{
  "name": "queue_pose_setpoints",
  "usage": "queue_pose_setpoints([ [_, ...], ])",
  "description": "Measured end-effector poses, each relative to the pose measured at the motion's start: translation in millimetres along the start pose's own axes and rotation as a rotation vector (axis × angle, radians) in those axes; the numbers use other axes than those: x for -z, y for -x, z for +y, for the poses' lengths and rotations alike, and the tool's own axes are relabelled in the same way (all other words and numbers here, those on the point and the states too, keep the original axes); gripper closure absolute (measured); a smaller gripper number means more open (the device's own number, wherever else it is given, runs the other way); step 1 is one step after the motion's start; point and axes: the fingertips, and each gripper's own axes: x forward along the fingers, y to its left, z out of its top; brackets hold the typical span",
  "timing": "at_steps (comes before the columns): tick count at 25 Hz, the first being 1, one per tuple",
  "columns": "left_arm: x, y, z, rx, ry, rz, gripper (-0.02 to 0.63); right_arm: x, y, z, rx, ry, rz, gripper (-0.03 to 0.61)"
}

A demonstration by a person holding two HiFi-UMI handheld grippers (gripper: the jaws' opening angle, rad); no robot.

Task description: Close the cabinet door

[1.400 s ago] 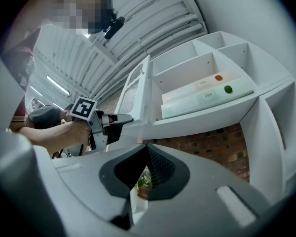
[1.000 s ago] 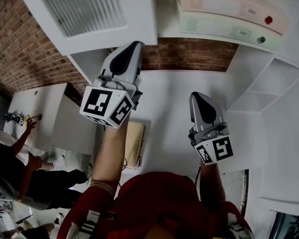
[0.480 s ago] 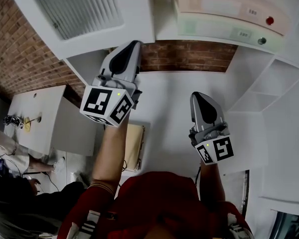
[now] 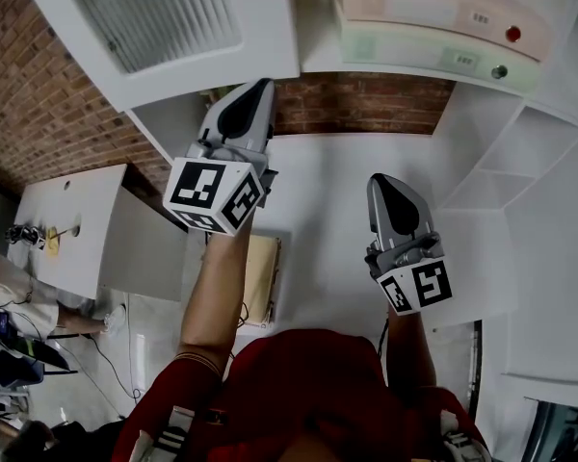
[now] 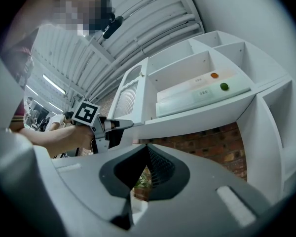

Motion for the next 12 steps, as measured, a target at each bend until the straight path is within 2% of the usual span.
queue_pose_setpoints([
  [7,14,22,2,-0.001,0.025,0.037,0.614,-4,6,21,-0.004,0.01,0.004,0.565],
  [12,18,47,-11,0.035,0.048,0.031,0.614,-6,10,40,-0.007,0.017,0.01,0.565],
])
